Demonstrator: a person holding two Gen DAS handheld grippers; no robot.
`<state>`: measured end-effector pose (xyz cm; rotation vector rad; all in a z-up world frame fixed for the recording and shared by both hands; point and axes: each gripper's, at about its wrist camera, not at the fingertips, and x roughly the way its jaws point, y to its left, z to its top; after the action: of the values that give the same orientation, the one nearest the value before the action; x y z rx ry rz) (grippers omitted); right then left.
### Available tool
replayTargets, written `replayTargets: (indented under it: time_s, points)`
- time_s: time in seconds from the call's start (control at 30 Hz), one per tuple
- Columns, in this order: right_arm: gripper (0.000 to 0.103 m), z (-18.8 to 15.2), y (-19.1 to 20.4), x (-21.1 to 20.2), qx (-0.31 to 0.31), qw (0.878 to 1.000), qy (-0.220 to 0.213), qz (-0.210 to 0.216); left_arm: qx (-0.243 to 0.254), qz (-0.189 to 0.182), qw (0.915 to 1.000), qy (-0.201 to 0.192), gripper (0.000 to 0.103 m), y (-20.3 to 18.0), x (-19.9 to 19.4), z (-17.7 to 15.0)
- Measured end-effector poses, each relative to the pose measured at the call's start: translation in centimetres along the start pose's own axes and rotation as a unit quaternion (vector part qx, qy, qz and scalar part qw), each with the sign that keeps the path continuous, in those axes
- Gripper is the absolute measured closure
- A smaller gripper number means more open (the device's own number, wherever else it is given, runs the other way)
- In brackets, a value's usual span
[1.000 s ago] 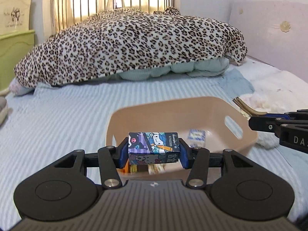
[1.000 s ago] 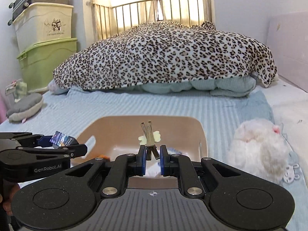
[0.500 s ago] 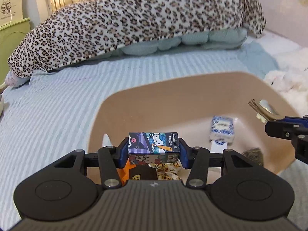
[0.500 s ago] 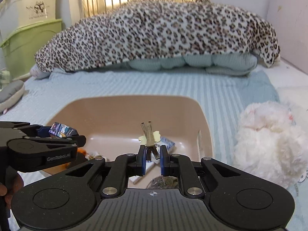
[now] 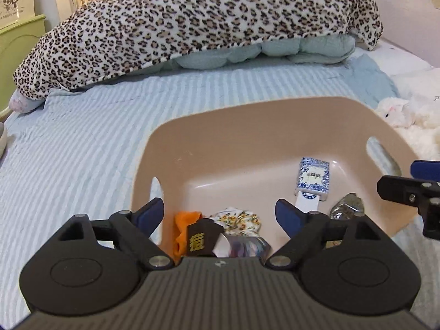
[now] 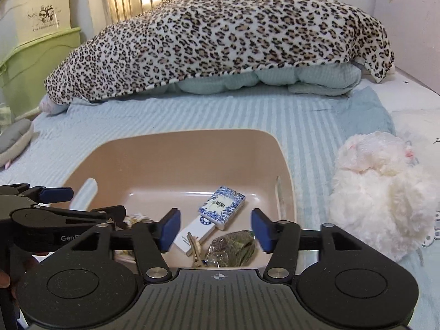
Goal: Organize objects
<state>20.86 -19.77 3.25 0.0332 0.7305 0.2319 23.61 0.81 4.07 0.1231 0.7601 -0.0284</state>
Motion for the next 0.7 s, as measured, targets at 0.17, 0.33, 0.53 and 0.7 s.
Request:
replayTargets:
  time_s: [0.17,0.33,0.53,0.7]
  points:
    - [0.011,-0.6,0.8,-2.9,-0.016,1.000,-0.020,-0.012,-0.017,-0.006,0.9998,-0.005,0.007,0.7,-2.7,-0.4]
    - [0.005,-1.4,1.2,-5.8,-0.006,0.999,-0.032,-0.009,-0.011,0.006,0.9998,-0.015,0.007,0.8,-5.7,-1.4]
    - [0.004,-2.9,1.9,-8.6,0.004,1.000,-0.028,0.003,-0.013,-0.007,0.9997,-0.021,0.007,1.0,-9.0,-3.1]
    - [0.002,-4.2,2.6,-10.6,-0.002,1.000,-0.026,0.005,-0.019,-0.015,0.9994,-0.023,0.007,0.9,-11.2,-4.5]
